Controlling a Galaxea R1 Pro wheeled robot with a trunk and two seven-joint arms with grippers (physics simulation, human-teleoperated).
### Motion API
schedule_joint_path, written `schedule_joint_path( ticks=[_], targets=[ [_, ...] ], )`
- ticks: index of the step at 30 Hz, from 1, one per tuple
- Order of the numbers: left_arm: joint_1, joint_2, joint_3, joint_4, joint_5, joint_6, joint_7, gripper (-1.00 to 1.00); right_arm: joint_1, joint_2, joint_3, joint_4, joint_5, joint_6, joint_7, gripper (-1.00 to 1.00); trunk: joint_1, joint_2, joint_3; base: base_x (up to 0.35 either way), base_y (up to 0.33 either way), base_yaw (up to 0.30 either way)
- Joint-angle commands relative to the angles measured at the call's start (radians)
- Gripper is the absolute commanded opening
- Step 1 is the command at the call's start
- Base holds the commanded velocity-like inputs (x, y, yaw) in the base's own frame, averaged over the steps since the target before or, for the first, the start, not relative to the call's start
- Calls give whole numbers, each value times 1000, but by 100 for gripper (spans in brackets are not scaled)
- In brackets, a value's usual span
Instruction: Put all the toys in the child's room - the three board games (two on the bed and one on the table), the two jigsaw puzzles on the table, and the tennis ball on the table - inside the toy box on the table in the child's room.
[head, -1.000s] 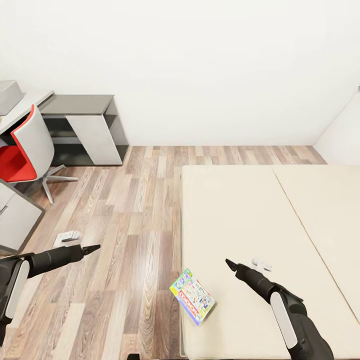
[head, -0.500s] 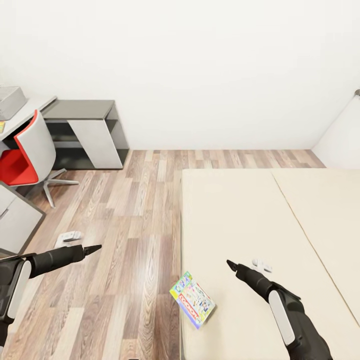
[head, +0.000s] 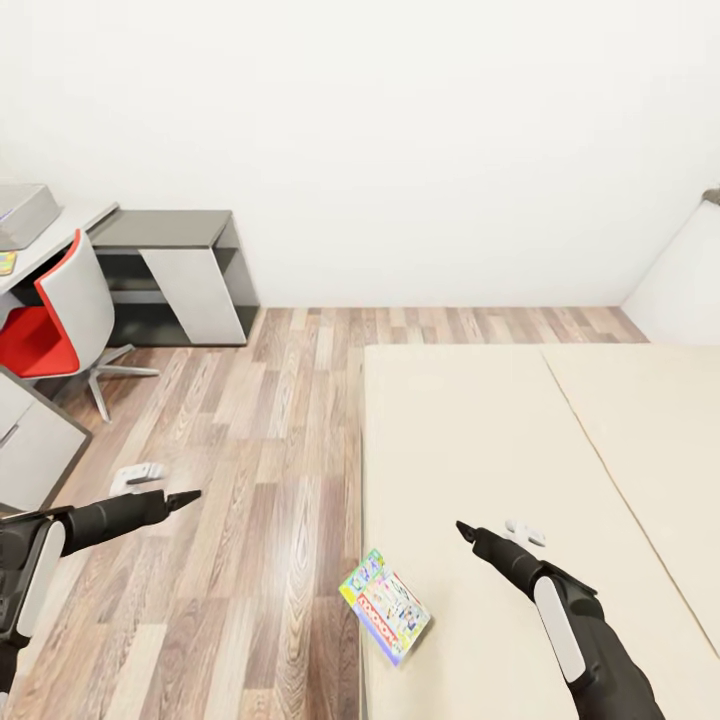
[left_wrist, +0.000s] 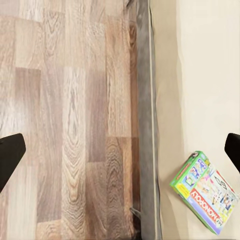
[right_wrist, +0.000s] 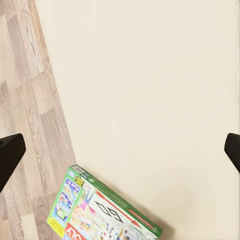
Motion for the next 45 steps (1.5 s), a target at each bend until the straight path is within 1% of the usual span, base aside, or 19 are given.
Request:
schedule_joint_path(
  ticks=[1, 6, 19, 29, 35, 45],
  targets=[
    [-1, 0, -3, 0, 9, 9, 4, 100, -1, 0, -2, 0, -4, 6, 1, 100, 1, -2, 0, 0, 0, 0],
    [-1, 0, -21, 0, 8, 9, 6, 100, -7, 0, -2, 6, -4, 7, -6, 100, 1, -2, 8, 0, 0, 0],
    [-1, 0, -25, 0, 8, 9, 8, 100, -43, -1, -2, 75, -2, 6, -10, 100, 1, -2, 30, 0, 0, 0],
    [-1, 0, -25, 0, 8, 9, 8, 100, -50, 1, -2, 87, -4, 7, -86, 100, 1, -2, 46, 0, 0, 0],
    [-1, 0, -25, 0, 8, 9, 8, 100, -53, 2, -2, 102, -4, 7, -101, 100, 1, -2, 56, 0, 0, 0],
    [-1, 0, -25, 0, 8, 9, 8, 100, -54, 2, -2, 108, -4, 7, -105, 100, 1, -2, 72, 0, 0, 0]
  ],
)
